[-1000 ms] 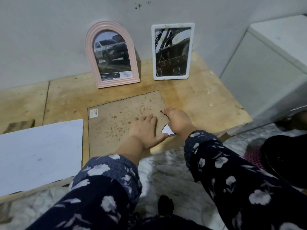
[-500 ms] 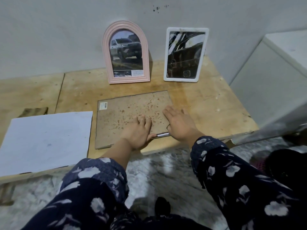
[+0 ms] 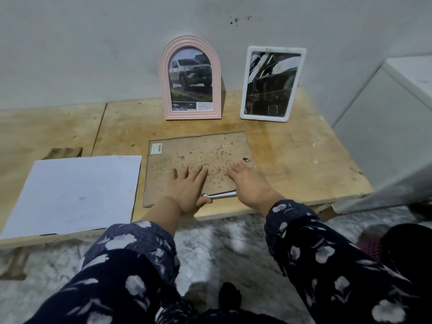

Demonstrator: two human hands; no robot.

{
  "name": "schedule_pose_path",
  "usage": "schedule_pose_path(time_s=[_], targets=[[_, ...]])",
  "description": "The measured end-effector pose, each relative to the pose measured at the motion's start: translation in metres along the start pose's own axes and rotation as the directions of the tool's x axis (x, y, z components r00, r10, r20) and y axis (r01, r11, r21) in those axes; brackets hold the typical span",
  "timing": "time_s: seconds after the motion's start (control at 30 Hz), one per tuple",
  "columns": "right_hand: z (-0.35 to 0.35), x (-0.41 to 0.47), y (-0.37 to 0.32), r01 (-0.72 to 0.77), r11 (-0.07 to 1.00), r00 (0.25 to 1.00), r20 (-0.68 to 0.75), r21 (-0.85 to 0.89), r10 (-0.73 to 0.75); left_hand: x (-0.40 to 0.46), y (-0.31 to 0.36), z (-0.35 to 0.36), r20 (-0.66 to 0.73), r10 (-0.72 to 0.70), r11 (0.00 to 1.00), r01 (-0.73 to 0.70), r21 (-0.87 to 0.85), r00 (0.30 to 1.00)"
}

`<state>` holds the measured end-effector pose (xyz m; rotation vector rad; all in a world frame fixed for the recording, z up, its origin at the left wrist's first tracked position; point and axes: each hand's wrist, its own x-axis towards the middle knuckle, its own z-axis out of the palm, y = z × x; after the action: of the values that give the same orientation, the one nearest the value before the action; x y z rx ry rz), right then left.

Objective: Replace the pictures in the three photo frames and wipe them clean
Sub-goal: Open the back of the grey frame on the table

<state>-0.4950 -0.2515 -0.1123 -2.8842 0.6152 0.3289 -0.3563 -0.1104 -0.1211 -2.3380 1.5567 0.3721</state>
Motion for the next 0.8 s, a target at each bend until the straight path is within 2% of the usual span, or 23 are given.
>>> schedule_pose_path(time_s=[0.2,0.37,0.6,0.7,0.8], targets=[[-0.014,0.002,-0.002,-0.012,1.0,0.999,0.046,-0.012,0.013,0.004,0.001,-0.002,-0.011,-0.086,0.986,0.084,-0.145,0.996],[-0.027,0.011,0.0,-0.006,1.0,0.995,0.101,-0.012,0.008,0.004,0.0,-0.008,-0.032,-0.117,0.978,0.109,-0.177,0.993],[-0.042,0.012,-0.004,-0.077,0.995,0.987,0.142,0.055,0.069,-0.008,-0.022,-0.018,-0.067,-0.058,0.952,0.035,-0.303,0.996],[-0.05,0.014,-0.006,-0.091,0.993,0.986,0.147,0.07,0.08,-0.019,-0.037,-0.024,-0.045,-0.064,0.969,0.052,-0.24,0.997],[-0.057,0.014,-0.007,-0.072,0.996,0.992,0.109,0.047,0.067,-0.023,-0.044,-0.029,-0.086,-0.091,0.978,0.073,-0.198,0.992]])
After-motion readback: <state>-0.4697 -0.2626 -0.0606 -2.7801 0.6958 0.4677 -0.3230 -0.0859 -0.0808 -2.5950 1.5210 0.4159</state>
